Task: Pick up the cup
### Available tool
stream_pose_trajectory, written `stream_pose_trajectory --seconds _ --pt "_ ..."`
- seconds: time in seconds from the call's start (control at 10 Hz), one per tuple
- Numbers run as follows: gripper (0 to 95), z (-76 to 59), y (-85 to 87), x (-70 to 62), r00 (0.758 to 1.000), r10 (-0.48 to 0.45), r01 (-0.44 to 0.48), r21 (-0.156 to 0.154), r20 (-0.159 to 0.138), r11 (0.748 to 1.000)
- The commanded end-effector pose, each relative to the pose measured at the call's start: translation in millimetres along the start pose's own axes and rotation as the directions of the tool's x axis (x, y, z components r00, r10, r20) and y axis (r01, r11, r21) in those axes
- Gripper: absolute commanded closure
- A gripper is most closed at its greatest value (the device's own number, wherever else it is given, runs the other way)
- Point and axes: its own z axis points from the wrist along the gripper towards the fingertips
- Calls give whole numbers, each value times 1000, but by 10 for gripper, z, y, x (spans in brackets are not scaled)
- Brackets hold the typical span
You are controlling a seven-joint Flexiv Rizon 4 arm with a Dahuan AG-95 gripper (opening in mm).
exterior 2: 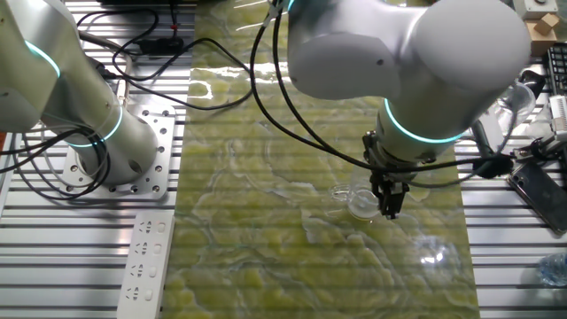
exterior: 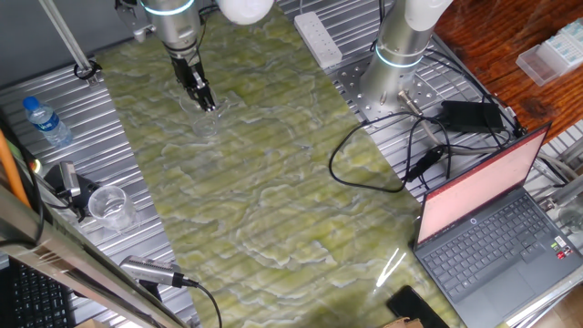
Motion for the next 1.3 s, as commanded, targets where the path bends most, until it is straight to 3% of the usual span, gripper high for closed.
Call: stream_pose_trajectory --seconds 0.1,1.1,1.2,1.3 --pt "0 27 8 7 1000 1 -1 6 -2 1000" --pt "0 215 -57 26 999 -37 37 23 15 999" --pt "190 217 -58 25 999 -41 40 23 16 999" --pt "190 217 -58 25 999 -42 42 22 15 999"
